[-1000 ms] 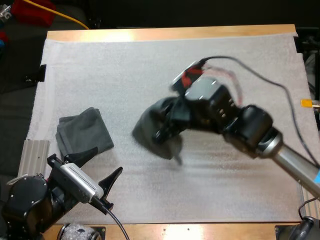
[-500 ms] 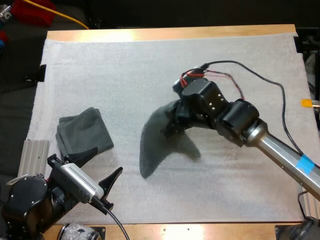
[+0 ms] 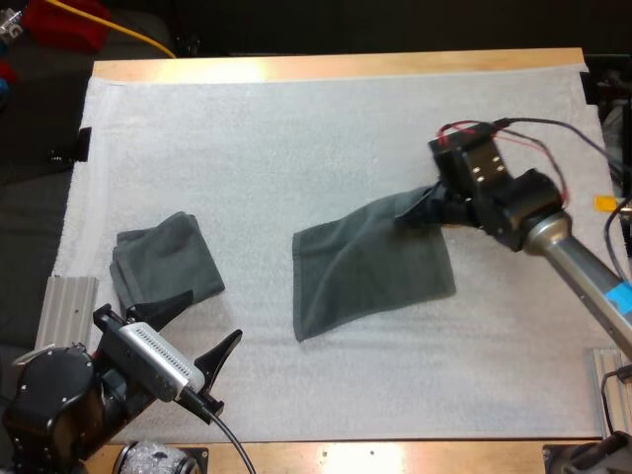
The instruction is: Pick towel from pile, fold and stack
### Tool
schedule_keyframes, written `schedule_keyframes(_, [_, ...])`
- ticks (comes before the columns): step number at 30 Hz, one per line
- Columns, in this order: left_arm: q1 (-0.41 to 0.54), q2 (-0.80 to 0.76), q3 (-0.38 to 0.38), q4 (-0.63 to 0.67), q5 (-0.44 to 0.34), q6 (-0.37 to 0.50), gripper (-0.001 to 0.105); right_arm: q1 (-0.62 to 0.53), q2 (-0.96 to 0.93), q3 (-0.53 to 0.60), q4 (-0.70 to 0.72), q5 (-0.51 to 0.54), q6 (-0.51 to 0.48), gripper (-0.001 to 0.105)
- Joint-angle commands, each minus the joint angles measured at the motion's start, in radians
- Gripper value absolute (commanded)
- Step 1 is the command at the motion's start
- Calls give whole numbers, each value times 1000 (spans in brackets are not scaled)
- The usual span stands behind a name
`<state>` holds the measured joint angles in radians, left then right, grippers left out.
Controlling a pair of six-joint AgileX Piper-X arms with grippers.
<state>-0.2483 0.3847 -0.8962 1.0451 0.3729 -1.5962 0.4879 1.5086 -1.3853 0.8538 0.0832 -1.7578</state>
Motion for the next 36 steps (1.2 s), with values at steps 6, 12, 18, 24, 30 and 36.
schedule_keyframes(6, [-4, 3, -9, -3, 4, 2, 65, -64, -8, -3, 85, 20, -12, 75])
schedule_keyframes(12, [-4, 3, -9, -3, 4, 2, 65, -66, -43, -3, 146, 34, -12, 73])
schedule_keyframes(18, [-4, 3, -9, -3, 4, 2, 65, -66, -107, -3, 231, 34, -12, 72])
schedule_keyframes(24, [-4, 3, -9, -3, 4, 2, 65, -66, -169, -3, 294, 20, 11, 72])
schedule_keyframes(30, [-4, 3, -9, -3, 4, 2, 65, -66, -231, -2, 332, 2, 27, 72])
schedule_keyframes(36, [-4, 3, -9, -3, 4, 2, 65, -66, -284, -2, 363, -8, 37, 72])
